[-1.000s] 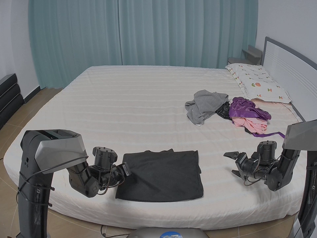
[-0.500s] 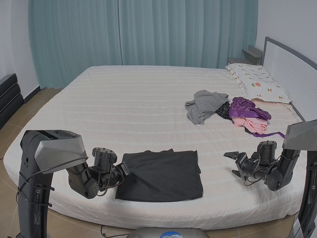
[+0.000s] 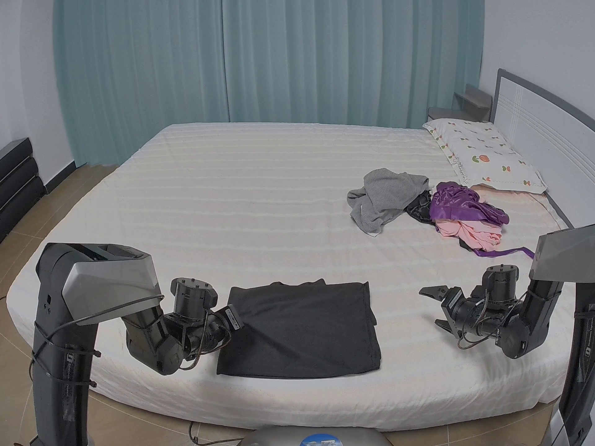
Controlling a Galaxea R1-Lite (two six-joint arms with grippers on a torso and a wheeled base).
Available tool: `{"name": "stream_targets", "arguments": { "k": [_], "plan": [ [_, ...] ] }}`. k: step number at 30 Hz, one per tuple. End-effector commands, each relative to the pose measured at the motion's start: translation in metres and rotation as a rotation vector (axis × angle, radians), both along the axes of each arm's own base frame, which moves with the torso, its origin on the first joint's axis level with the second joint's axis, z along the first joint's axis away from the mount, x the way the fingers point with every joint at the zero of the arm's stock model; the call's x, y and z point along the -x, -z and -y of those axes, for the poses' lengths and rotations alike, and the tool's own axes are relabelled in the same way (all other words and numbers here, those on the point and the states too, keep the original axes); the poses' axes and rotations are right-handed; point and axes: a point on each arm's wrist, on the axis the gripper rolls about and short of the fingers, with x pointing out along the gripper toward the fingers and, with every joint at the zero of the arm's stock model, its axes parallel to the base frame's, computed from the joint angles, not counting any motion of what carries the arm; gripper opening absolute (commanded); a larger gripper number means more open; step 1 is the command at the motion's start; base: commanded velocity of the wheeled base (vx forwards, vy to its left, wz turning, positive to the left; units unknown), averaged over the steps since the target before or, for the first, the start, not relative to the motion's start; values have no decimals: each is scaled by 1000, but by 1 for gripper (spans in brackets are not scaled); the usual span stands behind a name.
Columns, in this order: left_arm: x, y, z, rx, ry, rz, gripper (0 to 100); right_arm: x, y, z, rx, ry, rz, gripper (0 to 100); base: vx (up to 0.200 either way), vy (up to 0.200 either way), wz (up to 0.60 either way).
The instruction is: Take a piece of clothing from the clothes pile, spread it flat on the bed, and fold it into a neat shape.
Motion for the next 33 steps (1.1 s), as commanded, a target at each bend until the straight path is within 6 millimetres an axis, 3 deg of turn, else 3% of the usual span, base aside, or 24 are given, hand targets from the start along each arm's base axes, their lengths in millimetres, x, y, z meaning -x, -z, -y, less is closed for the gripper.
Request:
{"name": "stream_targets", "arguments": {
  "k": [1, 33],
  "plan": [
    [1, -1, 0, 0, -1, 0, 0, 0, 0, 0, -1, 0, -1, 100, 0, 0, 0],
    [3, -8, -12, 27, -51, -9, 0, 1, 1, 0, 1, -1, -6, 100, 0, 188, 0]
  ]
}}
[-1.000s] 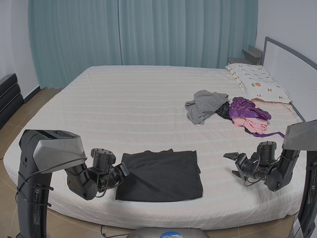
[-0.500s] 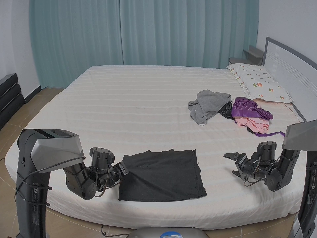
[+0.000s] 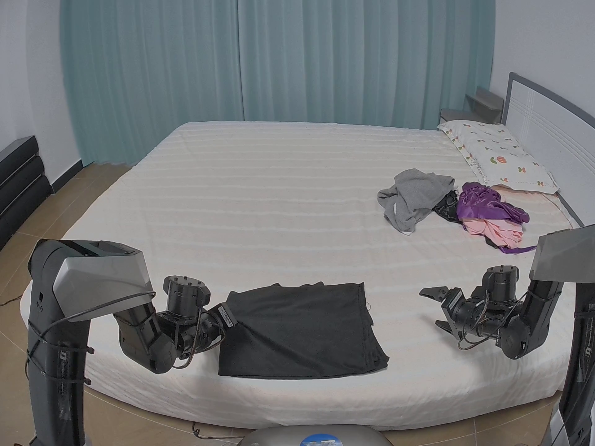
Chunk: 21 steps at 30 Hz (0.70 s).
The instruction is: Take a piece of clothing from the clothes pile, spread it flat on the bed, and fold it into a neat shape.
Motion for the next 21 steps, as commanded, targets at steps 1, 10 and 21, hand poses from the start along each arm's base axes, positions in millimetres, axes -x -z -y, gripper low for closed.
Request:
{"name": "stream_targets", "arguments": {
  "k": [1, 10, 21],
  "plan": [
    [1, -3, -4, 0, -11, 0, 0, 0, 0, 0, 0, -1, -1, 100, 0, 200, 0],
    [-1, -3, -13, 0, -37, 0, 0, 1, 0, 0, 1, -2, -2, 100, 0, 200, 0],
    [-4, -3, -16, -3, -49, 6, 0, 1, 0, 0, 1, -2, -2, 100, 0, 200, 0]
  ]
}}
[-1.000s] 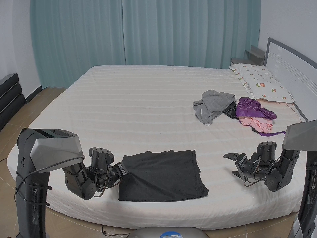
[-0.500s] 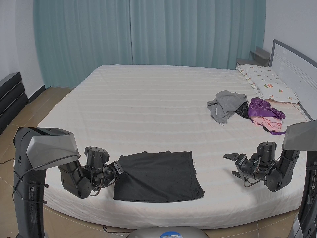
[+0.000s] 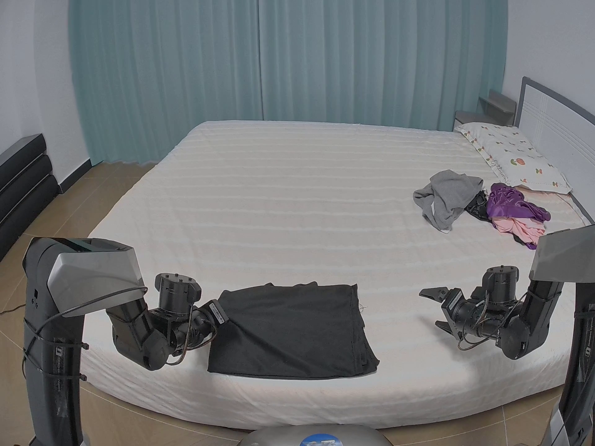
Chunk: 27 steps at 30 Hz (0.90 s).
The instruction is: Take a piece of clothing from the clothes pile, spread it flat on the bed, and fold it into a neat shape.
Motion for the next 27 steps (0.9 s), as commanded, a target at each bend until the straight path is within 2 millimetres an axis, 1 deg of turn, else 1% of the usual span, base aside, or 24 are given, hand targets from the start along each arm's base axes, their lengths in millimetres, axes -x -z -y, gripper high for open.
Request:
{"name": "stream_targets", "arguments": {
  "k": [1, 6, 9, 13, 17, 24, 25, 27],
  "plan": [
    [-3, 0, -2, 1, -7, 7, 0, 0, 0, 0, 0, -1, 0, 100, 0, 200, 0],
    [-5, 0, -4, 5, -15, 11, 0, 0, 0, 0, 0, -1, 0, 100, 0, 200, 0],
    [-11, -2, -6, 10, -25, 30, 0, 0, 0, 0, 0, -1, 2, 100, 0, 0, 0],
    [-8, -1, -8, 6, -27, 17, 0, 0, 0, 0, 0, -1, 2, 100, 0, 0, 0],
    [-5, 0, -4, 4, -15, 9, 0, 0, 0, 0, 0, -1, 0, 100, 0, 0, 0],
    [-2, 0, -3, 3, -11, 2, 0, 0, 0, 0, 0, -1, 0, 100, 0, 0, 0],
    [-2, 0, -3, 8, -17, 0, 100, 0, 0, 0, 0, -1, 0, 100, 0, 0, 0],
    [-1, -1, -3, 15, -21, -3, 100, 0, 0, 0, 0, -1, 0, 100, 0, 0, 0]
  ]
}}
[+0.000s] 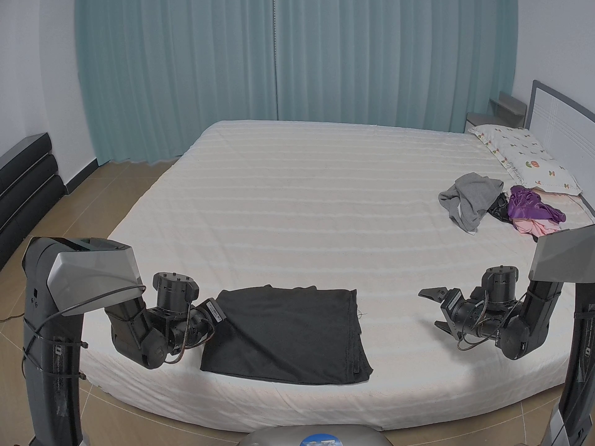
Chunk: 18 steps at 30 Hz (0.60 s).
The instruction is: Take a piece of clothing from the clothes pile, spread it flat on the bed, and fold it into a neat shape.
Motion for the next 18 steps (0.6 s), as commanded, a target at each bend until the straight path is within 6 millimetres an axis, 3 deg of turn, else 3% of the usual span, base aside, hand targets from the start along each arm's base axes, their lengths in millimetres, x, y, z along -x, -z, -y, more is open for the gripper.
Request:
{"name": "stream_targets", "arguments": {
  "k": [1, 18],
  "plan": [
    [3, -1, 2, 21, -13, -12, 100, 0, 0, 0, 0, -1, 0, 100, 0, 0, 0],
    [7, -4, -3, 42, -35, -22, 100, 1, 0, 0, 0, -1, -1, 100, 0, 0, 0]
  ]
}}
